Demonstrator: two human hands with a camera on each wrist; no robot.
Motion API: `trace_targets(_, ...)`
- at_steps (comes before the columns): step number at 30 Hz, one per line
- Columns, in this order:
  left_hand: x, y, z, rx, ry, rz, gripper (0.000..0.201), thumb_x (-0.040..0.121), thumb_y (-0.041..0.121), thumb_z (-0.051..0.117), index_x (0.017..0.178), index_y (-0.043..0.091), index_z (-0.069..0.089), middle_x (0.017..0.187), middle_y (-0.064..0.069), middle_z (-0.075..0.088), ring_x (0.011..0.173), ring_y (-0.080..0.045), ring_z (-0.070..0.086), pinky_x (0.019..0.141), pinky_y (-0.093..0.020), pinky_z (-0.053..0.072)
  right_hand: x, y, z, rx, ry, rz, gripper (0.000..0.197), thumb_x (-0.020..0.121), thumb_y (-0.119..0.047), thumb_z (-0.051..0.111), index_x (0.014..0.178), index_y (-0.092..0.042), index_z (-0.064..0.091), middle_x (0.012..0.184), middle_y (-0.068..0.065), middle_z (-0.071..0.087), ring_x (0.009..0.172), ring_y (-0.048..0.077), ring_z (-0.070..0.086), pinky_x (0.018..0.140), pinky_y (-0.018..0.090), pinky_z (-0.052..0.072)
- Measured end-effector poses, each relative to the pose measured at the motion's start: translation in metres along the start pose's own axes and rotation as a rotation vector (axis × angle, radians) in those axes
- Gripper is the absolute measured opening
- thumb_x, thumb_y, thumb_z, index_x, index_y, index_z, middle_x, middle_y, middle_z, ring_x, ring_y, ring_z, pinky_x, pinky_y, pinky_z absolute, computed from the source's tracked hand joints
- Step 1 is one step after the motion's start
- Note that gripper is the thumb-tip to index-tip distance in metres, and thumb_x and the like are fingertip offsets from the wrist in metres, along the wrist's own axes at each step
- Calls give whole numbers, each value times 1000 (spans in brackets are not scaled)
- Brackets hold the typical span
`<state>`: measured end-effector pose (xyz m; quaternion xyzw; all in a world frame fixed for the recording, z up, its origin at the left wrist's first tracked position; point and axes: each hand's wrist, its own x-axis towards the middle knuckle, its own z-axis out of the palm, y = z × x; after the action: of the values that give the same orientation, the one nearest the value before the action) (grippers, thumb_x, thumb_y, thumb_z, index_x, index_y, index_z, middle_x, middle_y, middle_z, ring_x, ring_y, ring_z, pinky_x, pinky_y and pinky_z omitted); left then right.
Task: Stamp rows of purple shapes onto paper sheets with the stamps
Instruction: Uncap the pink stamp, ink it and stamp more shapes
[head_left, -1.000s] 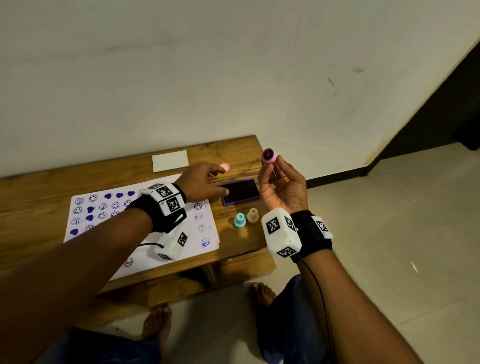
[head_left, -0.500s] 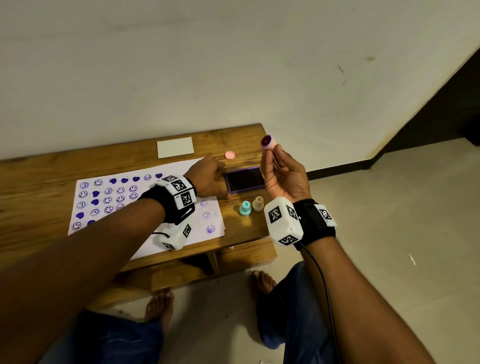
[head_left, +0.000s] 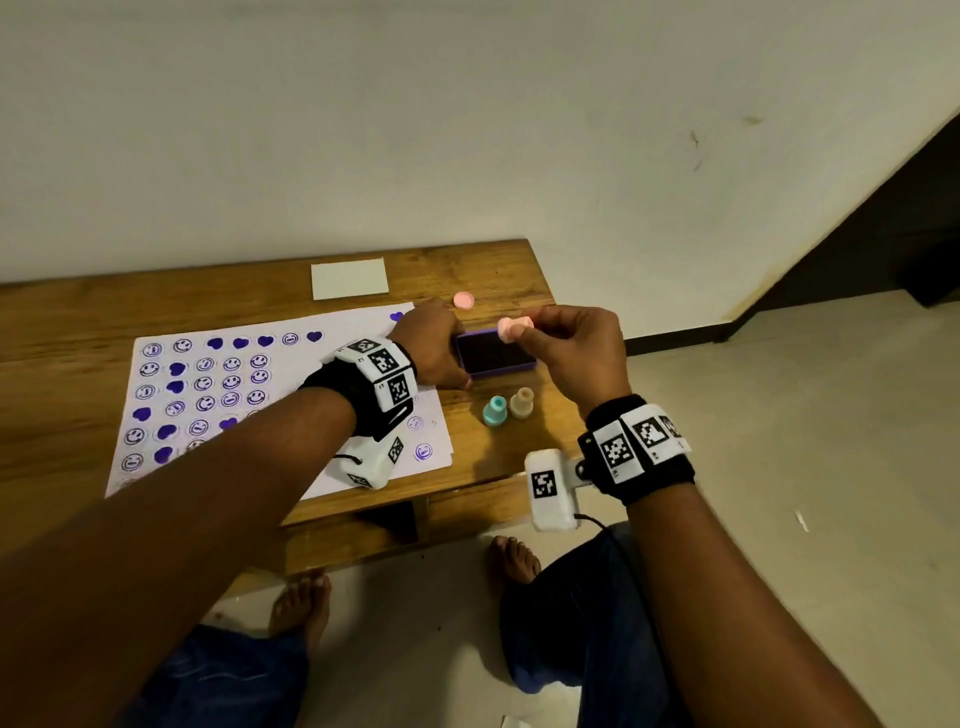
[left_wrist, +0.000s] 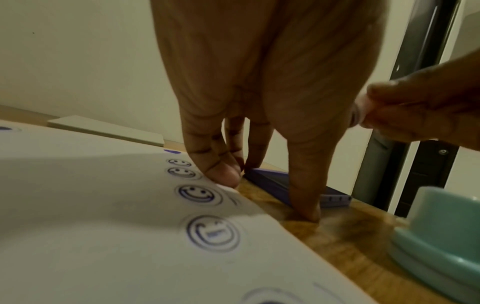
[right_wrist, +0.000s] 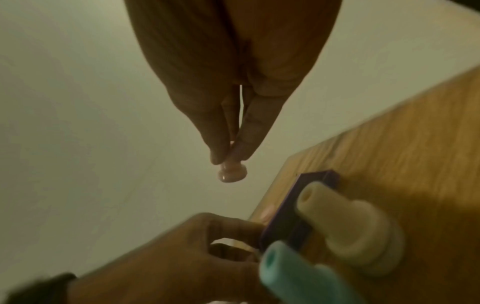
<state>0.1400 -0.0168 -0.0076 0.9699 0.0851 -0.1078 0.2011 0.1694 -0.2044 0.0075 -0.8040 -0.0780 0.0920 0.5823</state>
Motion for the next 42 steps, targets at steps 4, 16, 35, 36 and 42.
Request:
trace_targets(4, 0, 1, 2, 1, 3, -8, 56, 63, 39, 87, 109, 13, 70, 99, -4, 51, 88, -20, 52, 69, -29, 42, 7, -10, 1, -388, -20, -51, 29, 81, -29, 83, 105, -14, 78, 99, 1, 77, 92, 13, 70, 82, 26, 56)
trace_targets(16, 2, 4, 3, -22, 4, -53, 57, 58, 37, 89, 106, 12, 69, 106, -7, 59, 90, -25, 61, 78, -36, 56, 28, -21, 19, -762, -122, -81, 20, 84, -24, 81, 100, -12, 80, 99, 6, 74, 90, 19, 64, 76, 30, 51)
trace_targets(35, 5, 4, 5, -37, -3, -54, 59, 59, 23, 89, 110, 12, 61, 106, -8, 63, 90, -28, 64, 80, -40, 58, 54, -29, 34, -812, -237, 87, 20, 63, -21, 93, 75, -12, 80, 81, 6, 75, 83, 21, 71, 64, 28, 53)
trace_targets(36, 6, 4, 6, -41, 0, -53, 63, 59, 22, 89, 114, 12, 59, 107, -8, 63, 90, -28, 64, 80, -40, 58, 54, -29, 34, -800, -229, 90, 18, 62, -20, 93, 70, -14, 79, 79, 4, 75, 81, 20, 71, 62, 27, 52)
trace_targets(42, 5, 7, 5, 3, -9, -81, 58, 57, 30, 90, 105, 11, 64, 102, -9, 62, 85, -26, 63, 75, -37, 58, 51, -23, 32, -729, -206, 107, 18, 66, -20, 92, 74, -10, 80, 75, 4, 74, 74, 19, 72, 63, 29, 57)
